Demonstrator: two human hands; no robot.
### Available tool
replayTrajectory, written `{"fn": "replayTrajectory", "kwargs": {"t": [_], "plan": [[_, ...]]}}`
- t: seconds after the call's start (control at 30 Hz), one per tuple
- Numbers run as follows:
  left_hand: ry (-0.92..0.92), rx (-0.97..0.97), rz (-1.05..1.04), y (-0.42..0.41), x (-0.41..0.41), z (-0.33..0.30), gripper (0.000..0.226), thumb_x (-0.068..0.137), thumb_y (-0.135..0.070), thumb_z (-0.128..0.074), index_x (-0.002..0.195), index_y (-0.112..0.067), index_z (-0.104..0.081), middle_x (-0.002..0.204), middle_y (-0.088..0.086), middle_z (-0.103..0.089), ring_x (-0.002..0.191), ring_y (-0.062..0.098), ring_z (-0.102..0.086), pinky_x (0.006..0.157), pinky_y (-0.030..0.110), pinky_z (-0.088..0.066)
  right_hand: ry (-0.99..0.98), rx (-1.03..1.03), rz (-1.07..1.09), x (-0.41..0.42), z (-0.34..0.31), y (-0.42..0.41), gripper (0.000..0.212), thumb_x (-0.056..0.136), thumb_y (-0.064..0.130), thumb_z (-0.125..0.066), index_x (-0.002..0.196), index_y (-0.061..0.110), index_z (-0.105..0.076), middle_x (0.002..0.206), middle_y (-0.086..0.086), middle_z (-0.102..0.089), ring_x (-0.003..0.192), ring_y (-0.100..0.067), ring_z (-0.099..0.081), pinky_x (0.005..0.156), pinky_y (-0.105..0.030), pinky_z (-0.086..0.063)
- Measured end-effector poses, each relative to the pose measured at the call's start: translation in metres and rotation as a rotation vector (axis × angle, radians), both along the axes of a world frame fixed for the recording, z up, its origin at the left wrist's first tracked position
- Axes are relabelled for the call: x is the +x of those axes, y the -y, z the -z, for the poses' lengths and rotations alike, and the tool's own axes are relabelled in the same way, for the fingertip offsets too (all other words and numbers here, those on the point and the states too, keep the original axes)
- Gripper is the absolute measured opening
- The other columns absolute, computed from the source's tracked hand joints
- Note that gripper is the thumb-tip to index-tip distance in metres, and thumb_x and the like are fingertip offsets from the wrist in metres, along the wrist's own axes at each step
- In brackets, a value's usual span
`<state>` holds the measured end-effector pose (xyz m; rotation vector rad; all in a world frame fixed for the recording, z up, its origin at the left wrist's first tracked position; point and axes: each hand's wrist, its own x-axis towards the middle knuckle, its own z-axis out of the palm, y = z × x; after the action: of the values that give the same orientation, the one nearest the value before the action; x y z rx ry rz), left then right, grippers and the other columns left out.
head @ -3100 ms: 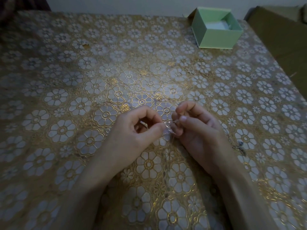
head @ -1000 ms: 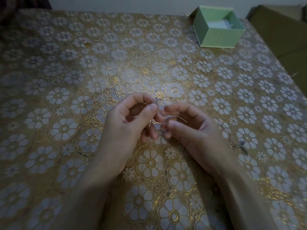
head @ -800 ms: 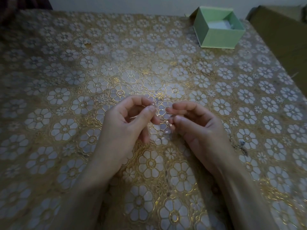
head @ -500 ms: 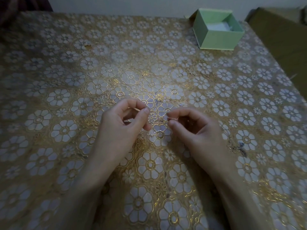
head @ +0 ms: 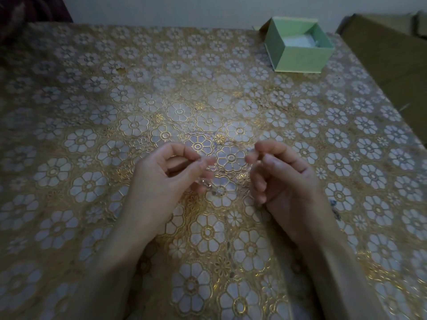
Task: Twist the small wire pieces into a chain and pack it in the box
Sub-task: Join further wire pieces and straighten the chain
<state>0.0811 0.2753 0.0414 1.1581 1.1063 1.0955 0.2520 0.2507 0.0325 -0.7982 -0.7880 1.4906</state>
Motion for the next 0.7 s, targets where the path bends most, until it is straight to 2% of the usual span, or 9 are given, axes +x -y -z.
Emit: {"fn": "replayTrajectory", "kwargs": {"t": [0.07,0.13,0.23,0.33,0.43,0.5,0.6,0.7], "plan": [[0.006,-0.022,0.000,-0.001,0.000,0.002,0.009,0.080,0.001,-0.062,0.079,-0.003,-0.055,0.085,0.004,-0.075,0.082,0.015,-0.071,0.058,0.019,-0.055,-0.001,0.008,0.008,0.002,0.000,-0.001,0.024,0.079,0.006,-0.053,0.083,0.021,-0.072,0.086,-0.001,-0.070,0.044,-0.006,-0.042,0.038,-0.015,-0.035],[0.009,-0.024,-0.008,-0.001,0.000,0.004,0.012,0.080,0.004,-0.062,0.077,-0.004,-0.053,0.084,0.003,-0.075,0.093,0.013,-0.070,0.065,0.019,-0.056,-0.001,0.025,-0.003,0.002,-0.001,-0.001,0.021,0.078,0.004,-0.061,0.085,0.021,-0.072,0.090,-0.002,-0.070,0.040,-0.005,-0.038,0.037,-0.012,-0.032],[-0.005,0.001,-0.007,-0.001,0.000,0.004,0.014,0.080,0.005,-0.062,0.080,-0.004,-0.051,0.087,-0.002,-0.075,0.102,0.011,-0.066,0.072,0.021,-0.056,-0.037,0.009,-0.020,0.003,-0.001,-0.001,0.020,0.071,0.016,-0.059,0.086,0.020,-0.072,0.091,-0.003,-0.071,0.037,-0.004,-0.034,0.035,-0.011,-0.028],[0.016,0.000,-0.008,-0.001,-0.002,0.003,0.014,0.080,0.005,-0.060,0.089,-0.004,-0.054,0.105,-0.007,-0.071,0.101,0.011,-0.067,0.076,0.021,-0.055,-0.071,0.001,-0.034,0.004,-0.001,0.000,0.021,0.072,0.016,-0.058,0.088,0.017,-0.072,0.093,-0.005,-0.070,0.036,-0.002,-0.030,0.034,-0.010,-0.027],[0.176,-0.035,-0.037,-0.003,-0.006,0.002,0.023,0.073,-0.006,-0.058,0.095,-0.011,-0.057,0.119,-0.005,-0.066,0.107,0.014,-0.064,0.089,0.029,-0.053,-0.087,-0.010,-0.031,0.004,-0.001,0.000,0.021,0.072,0.016,-0.057,0.088,0.017,-0.071,0.093,-0.006,-0.070,0.035,-0.002,-0.028,0.034,-0.009,-0.026],[0.367,-0.078,-0.077,-0.006,-0.009,0.000,0.023,0.074,-0.004,-0.053,0.096,-0.013,-0.056,0.121,0.000,-0.065,0.109,0.018,-0.063,0.092,0.033,-0.052,-0.105,-0.022,-0.027,0.005,-0.002,0.000,0.021,0.072,0.016,-0.057,0.088,0.017,-0.071,0.092,-0.005,-0.070,0.035,-0.002,-0.027,0.034,-0.009,-0.026],[0.638,-0.140,-0.152,-0.012,-0.014,-0.001,0.024,0.078,0.002,-0.047,0.092,-0.016,-0.056,0.118,0.005,-0.067,0.106,0.021,-0.065,0.086,0.031,-0.054,-0.144,-0.030,-0.015,0.006,-0.002,-0.001,0.021,0.071,0.016,-0.058,0.088,0.018,-0.071,0.091,-0.003,-0.070,0.035,-0.002,-0.029,0.035,-0.010,-0.030],[0.723,-0.183,-0.259,-0.014,-0.018,0.000,0.029,0.086,0.007,-0.040,0.092,-0.017,-0.057,0.114,0.006,-0.068,0.102,0.020,-0.067,0.081,0.030,-0.055,-0.205,-0.038,0.014,0.009,0.000,-0.001,0.021,0.069,0.018,-0.063,0.088,0.017,-0.070,0.087,-0.001,-0.069,0.038,-0.003,-0.035,0.037,-0.014,-0.035]]}}
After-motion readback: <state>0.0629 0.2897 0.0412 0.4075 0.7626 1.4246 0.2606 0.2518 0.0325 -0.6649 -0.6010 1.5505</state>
